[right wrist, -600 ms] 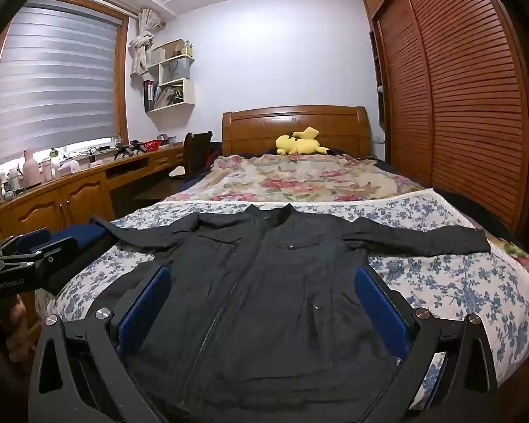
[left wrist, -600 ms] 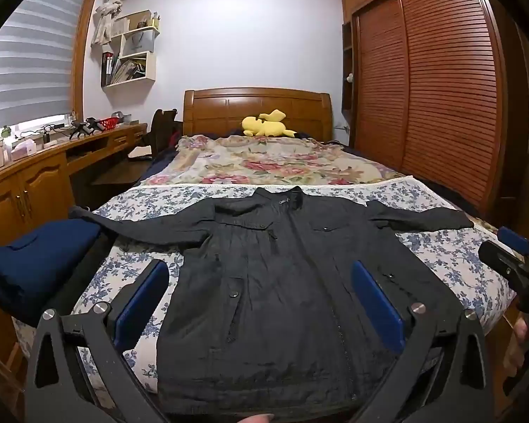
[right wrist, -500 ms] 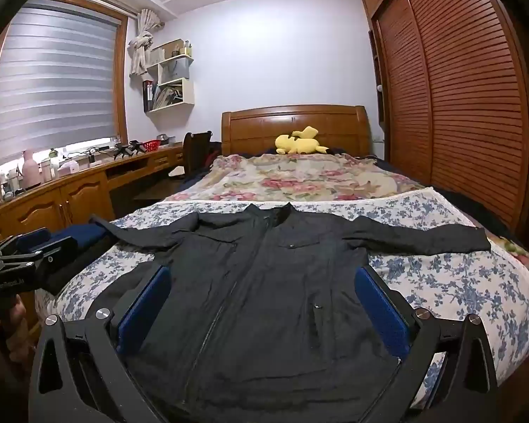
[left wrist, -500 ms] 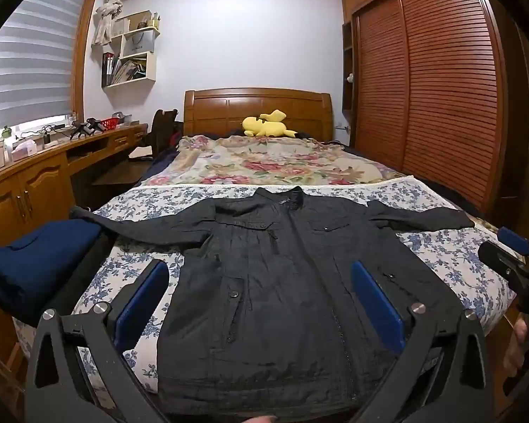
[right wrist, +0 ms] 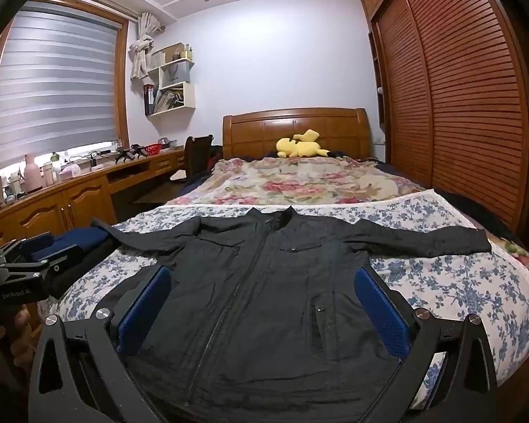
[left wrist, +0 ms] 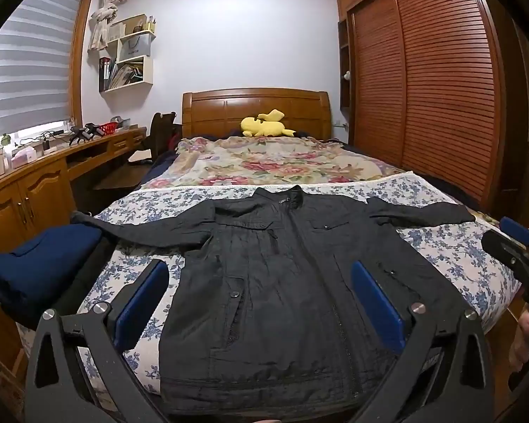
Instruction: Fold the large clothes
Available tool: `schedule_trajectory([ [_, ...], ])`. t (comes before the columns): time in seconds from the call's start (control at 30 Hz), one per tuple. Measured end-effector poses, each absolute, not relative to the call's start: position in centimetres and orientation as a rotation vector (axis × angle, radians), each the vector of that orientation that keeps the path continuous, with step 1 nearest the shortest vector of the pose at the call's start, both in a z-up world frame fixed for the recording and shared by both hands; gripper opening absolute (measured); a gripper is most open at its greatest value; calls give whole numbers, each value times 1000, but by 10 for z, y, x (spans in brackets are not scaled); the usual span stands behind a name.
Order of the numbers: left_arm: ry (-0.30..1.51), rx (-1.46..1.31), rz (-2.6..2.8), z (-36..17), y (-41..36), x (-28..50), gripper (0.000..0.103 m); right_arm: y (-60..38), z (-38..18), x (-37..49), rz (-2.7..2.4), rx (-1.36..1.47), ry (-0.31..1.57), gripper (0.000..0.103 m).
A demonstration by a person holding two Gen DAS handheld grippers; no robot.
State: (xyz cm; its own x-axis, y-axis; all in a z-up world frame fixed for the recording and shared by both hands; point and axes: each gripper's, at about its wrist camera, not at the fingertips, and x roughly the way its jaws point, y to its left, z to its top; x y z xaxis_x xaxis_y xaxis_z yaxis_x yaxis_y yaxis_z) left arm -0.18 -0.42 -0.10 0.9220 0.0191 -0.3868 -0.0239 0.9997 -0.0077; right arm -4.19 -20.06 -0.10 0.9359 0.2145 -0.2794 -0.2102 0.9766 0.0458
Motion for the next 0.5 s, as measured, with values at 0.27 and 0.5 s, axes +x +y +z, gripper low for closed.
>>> schedule_trajectory([
  [0.27,398,-12,21,1,-6,-2,103,-200,-2,-42,218,11,282,103],
  [0.5,396,-12,17,1,-6,-3,103,-200,-3,-40,220,11,288,103],
])
